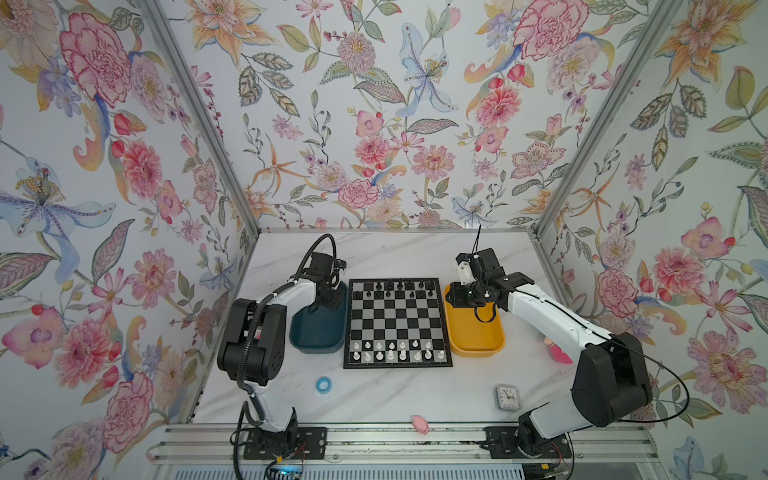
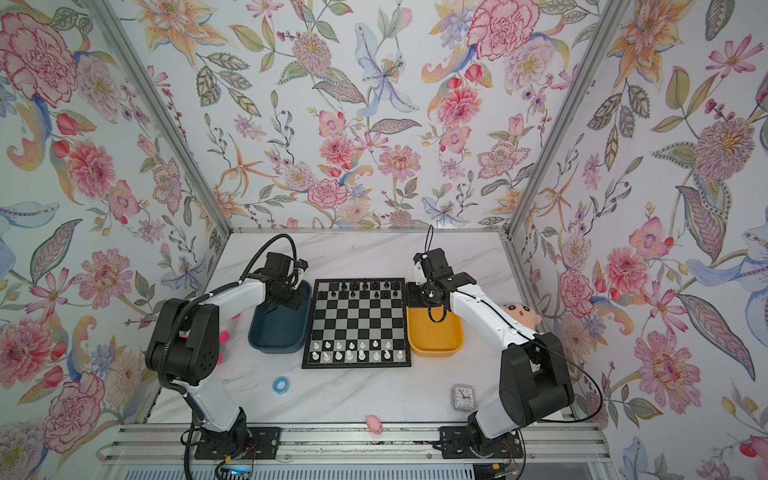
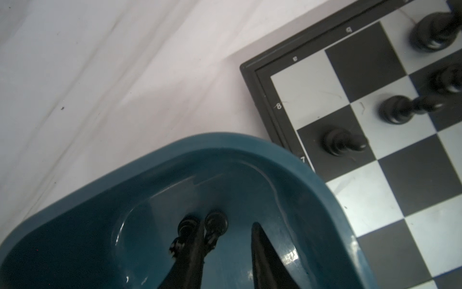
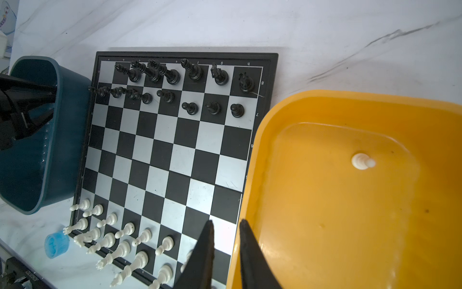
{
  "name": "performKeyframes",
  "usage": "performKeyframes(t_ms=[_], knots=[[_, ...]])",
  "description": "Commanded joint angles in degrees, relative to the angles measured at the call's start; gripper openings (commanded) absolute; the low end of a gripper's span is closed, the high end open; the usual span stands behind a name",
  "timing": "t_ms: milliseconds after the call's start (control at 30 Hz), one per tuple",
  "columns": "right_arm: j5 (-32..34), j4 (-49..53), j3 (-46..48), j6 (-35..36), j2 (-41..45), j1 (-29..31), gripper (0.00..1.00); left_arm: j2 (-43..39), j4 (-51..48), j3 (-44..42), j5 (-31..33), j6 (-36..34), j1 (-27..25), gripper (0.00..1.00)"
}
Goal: Set up the chess pieces on the board
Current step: 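Lower the left gripper into the teal bin over the black pieces, then close the left gripper on a black rook in the teal bin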
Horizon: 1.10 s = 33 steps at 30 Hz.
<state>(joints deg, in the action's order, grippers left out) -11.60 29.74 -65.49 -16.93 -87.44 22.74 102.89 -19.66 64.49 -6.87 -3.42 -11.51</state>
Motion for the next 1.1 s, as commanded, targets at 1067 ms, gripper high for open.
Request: performKeyframes(t_ms=[1067], knots=[[-0.7, -0.3, 1.5, -0.1, -0.5, -0.3, 0.21, 1.2, -4.5, 1.1, 2.0, 3.4, 1.0, 0.31]])
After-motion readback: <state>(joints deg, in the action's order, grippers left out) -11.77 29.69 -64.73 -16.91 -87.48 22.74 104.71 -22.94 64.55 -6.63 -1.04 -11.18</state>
